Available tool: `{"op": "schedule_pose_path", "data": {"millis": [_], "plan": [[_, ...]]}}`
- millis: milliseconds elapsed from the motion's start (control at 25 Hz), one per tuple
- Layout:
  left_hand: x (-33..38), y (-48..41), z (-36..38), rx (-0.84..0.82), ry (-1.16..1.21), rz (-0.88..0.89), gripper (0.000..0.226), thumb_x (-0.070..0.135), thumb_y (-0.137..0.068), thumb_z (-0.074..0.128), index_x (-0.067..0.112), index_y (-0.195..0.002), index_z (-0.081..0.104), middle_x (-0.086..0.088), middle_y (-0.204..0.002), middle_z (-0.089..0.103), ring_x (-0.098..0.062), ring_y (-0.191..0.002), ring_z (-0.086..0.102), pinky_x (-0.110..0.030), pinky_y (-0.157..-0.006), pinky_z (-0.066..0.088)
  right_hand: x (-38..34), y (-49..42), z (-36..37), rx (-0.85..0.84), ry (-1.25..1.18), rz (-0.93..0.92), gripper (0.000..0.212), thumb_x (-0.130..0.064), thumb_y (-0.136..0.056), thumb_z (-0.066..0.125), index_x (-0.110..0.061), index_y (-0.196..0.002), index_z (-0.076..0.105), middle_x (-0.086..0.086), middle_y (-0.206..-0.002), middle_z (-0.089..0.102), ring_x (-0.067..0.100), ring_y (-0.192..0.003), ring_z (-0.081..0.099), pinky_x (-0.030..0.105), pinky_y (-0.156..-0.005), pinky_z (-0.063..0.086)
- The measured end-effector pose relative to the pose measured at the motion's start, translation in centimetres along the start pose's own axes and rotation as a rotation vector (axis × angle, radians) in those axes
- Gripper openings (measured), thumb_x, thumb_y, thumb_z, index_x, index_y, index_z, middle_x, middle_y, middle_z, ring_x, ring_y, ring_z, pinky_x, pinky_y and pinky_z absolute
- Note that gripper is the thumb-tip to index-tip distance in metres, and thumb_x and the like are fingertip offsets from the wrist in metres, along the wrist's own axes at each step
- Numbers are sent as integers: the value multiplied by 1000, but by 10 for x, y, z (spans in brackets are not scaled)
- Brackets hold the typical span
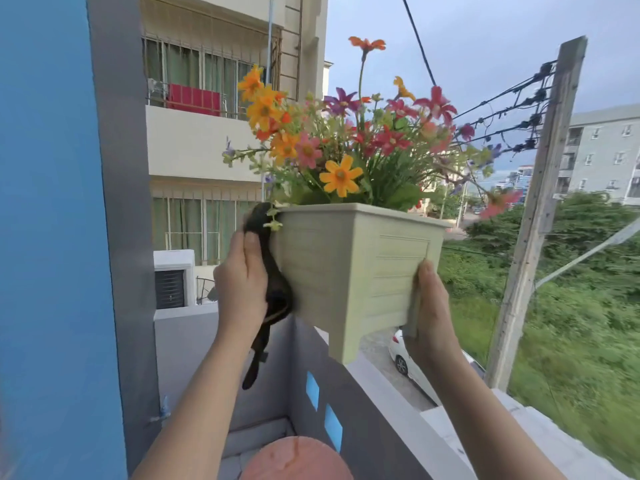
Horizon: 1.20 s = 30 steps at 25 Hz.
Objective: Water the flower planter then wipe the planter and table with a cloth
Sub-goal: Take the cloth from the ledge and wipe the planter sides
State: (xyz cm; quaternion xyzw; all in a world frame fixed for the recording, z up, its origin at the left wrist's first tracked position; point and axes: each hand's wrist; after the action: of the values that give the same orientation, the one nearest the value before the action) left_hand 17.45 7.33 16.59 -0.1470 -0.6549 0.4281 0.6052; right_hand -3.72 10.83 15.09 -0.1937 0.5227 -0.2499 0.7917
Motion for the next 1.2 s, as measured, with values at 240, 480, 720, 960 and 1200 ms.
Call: {"op": "schedule_pose_path", "data": {"millis": [240,480,720,960,1200], "plan": [[15,15,-9,-346,353,-299,35,56,-74,58,38,-105,58,18,-105,68,2,-102,61,-19,-83,47,0,-8,-3,-48,88,116,65,-72,-57,71,-25,-102,72,7,-111,72,22,-99,69,35,-74,59],[23,20,-17,-68,329,-201,38,54,-74,70,28,-101,63,15,-87,70,-3,-83,63,-30,-83,47,-16,-15,1,-114,590,400,74,-92,-60,29,-35,-93,64,-9,-69,67,15,-65,56,27,-58,45],[28,22,-23,28,303,-232,42,54,-71,70,22,-98,64,16,-75,62,-3,-71,56,-27,-75,43,-9,-9,26,-20,272,597,74,-71,-79,40,-16,-128,39,0,-106,62,14,-85,65,35,-69,59],[23,24,-26,108,129,-206,30,55,-74,68,30,-89,62,14,-87,70,-7,-87,64,-33,-84,49,-3,17,35,21,141,434,41,-50,-93,46,-28,-126,41,-13,-95,64,2,-70,67,27,-64,58],[42,37,-16,145,-124,-24,47,52,-80,64,10,-78,44,3,-62,55,-21,-63,53,-38,-62,41,-7,32,41,-184,49,481,83,-85,-56,44,-32,-118,62,0,-111,73,18,-103,68,46,-85,56]]}}
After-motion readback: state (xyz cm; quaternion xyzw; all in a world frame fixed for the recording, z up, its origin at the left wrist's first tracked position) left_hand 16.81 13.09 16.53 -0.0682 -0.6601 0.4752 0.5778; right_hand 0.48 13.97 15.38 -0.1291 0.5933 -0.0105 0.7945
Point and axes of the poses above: each hand's wrist, its own y-axis away from the middle knuckle, its own z-axis out of the palm, x = y × z
